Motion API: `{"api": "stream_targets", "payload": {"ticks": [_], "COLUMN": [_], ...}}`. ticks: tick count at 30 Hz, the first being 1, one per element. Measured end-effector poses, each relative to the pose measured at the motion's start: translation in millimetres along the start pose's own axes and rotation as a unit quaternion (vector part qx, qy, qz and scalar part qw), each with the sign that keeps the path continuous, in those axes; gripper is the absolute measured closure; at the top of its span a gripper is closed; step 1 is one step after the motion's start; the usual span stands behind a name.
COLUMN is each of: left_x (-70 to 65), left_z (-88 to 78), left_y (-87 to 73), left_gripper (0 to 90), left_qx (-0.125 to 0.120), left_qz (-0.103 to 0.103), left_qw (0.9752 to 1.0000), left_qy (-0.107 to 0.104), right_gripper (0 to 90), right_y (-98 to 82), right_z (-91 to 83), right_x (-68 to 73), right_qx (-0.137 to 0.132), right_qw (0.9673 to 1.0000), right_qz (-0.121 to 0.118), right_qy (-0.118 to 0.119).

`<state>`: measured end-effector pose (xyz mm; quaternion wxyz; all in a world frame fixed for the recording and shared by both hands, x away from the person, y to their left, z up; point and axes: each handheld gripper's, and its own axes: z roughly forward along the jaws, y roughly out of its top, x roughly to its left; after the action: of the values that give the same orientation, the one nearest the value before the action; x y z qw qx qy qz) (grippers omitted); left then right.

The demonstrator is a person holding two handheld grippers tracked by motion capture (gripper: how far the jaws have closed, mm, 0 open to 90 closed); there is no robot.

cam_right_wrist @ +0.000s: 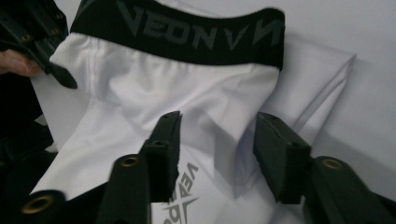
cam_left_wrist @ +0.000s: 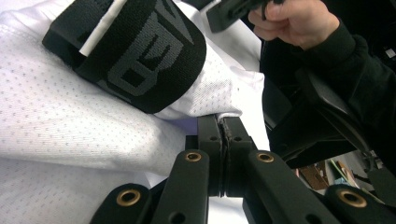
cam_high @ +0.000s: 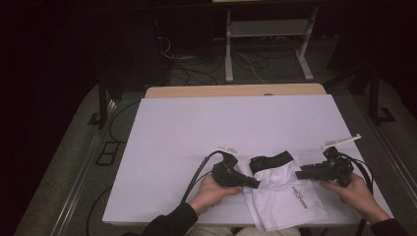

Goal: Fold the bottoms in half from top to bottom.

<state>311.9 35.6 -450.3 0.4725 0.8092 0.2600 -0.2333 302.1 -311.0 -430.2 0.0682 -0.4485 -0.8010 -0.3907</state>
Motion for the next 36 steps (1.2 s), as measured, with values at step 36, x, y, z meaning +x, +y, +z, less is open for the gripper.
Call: {"api": "stream_targets", "payload": {"ticks": [36], "left_x": [-3.4], "left_z": [12.9], "left_y": [-2.3], "left_gripper": [87.7], "left_qx": [0.041], "left_qz": [0.028], "left_qw": [0.9986], "left_qy": [0.019], "right_gripper": [49.2], "right_y": [56.3], "right_z": [46.7], "right_x": [-30.5], "right_qx": [0.02], "right_qw": [0.9987], "right_qz": [0.046], "right_qy": [-0.009]}}
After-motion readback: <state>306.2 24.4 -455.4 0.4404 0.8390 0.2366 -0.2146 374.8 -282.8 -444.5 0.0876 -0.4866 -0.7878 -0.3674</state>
